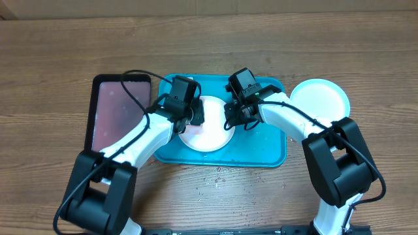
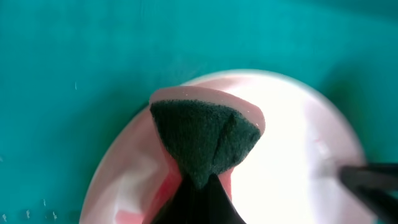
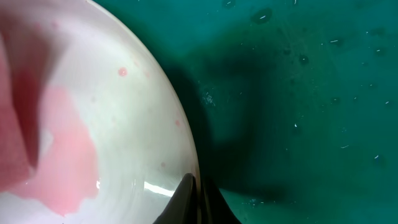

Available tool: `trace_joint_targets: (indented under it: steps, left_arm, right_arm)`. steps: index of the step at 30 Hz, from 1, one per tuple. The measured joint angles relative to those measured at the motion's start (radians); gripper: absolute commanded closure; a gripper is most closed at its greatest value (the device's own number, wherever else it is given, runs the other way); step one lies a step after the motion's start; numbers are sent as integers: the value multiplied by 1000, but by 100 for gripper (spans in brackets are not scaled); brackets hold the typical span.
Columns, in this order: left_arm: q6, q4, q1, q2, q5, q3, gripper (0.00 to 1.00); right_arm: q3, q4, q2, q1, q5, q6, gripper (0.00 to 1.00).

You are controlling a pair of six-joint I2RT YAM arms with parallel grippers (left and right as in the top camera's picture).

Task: Clean dirty plates on tray and stack at the side
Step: 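Scrub the pink-rimmed plate with the sponge while right gripper holds it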

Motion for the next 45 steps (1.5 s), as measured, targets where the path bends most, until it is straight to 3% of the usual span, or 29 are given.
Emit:
trace_joint_targets:
  steps: [6,13,17,25,29,32,37,45]
  left_arm:
    - [27,-10,0,12,33,1,96]
    - [239,-34,0,12,214,1,96]
    - [278,-26,3,12,205,1,96]
    - [152,17,25,12,4,1,96]
    - [96,24,26,12,-31,1,96]
    - [123,35,25,12,22,1,96]
    - [290,5,14,12,223,1,96]
    - [325,-52,93,0,278,3,96]
  right_arm:
    - [0,-1,0,0,0,-1,96]
    - [0,-1,0,0,0,0,96]
    - [0,-1,0,0,0,0,96]
    - [0,-2,0,0,0,0,96]
    - [0,-2,0,0,0,0,96]
    - [0,-2,0,0,0,-1,96]
    - [1,-3,0,0,0,0,96]
    - [4,-16,0,0,0,0,95]
